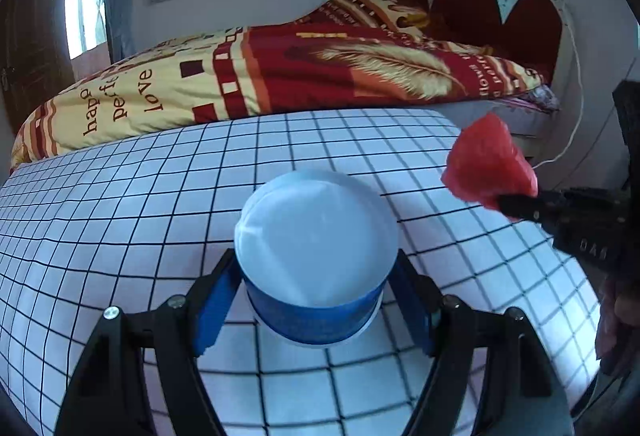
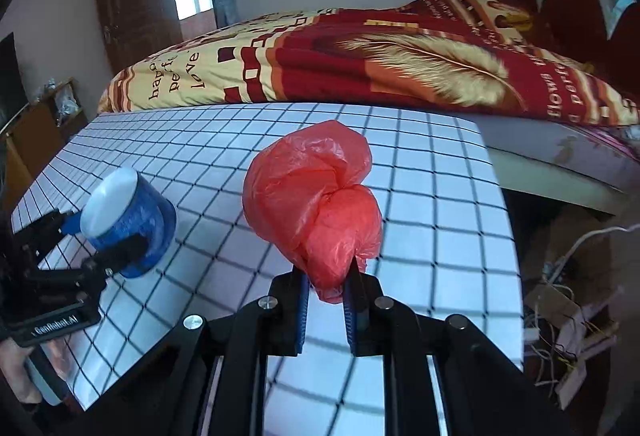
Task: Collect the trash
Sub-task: 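Carry the blue cup and red bag with both tools over the bucket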
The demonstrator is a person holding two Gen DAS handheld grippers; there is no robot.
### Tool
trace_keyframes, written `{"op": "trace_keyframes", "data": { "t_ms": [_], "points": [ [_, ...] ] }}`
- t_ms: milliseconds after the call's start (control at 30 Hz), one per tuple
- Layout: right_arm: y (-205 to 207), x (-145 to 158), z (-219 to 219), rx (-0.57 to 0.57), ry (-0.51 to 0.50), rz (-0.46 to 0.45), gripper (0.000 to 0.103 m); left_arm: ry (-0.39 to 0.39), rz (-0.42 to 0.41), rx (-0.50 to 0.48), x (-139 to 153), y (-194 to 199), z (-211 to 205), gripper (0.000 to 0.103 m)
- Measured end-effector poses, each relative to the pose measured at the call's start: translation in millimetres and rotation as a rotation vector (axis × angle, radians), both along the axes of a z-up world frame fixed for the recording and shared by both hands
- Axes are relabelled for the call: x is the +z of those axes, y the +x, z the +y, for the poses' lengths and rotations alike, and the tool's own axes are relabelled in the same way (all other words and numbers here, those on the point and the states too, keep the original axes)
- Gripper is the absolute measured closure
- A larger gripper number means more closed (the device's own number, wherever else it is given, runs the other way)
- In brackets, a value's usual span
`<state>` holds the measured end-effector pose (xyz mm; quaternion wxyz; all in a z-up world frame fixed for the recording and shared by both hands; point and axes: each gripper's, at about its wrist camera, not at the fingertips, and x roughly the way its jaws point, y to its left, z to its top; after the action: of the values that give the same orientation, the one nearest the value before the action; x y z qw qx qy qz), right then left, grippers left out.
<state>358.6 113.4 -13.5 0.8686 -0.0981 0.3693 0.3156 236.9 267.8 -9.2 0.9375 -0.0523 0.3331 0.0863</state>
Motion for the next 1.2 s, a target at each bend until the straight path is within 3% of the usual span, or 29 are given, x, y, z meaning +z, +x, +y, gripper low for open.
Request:
{"op": "trace_keyframes", "data": {
  "t_ms": [467, 1200],
  "points": [
    [-90, 28, -103, -0.089, 0.084, -0.056, 0.087, 0.003, -0.068, -0.114, 29, -54, -76, 0.028],
    [-195, 26, -311, -0.408, 0.104, -0.077, 0.087, 0.009, -0.087, -0.366, 37, -86, -226, 0.028]
  ]
}}
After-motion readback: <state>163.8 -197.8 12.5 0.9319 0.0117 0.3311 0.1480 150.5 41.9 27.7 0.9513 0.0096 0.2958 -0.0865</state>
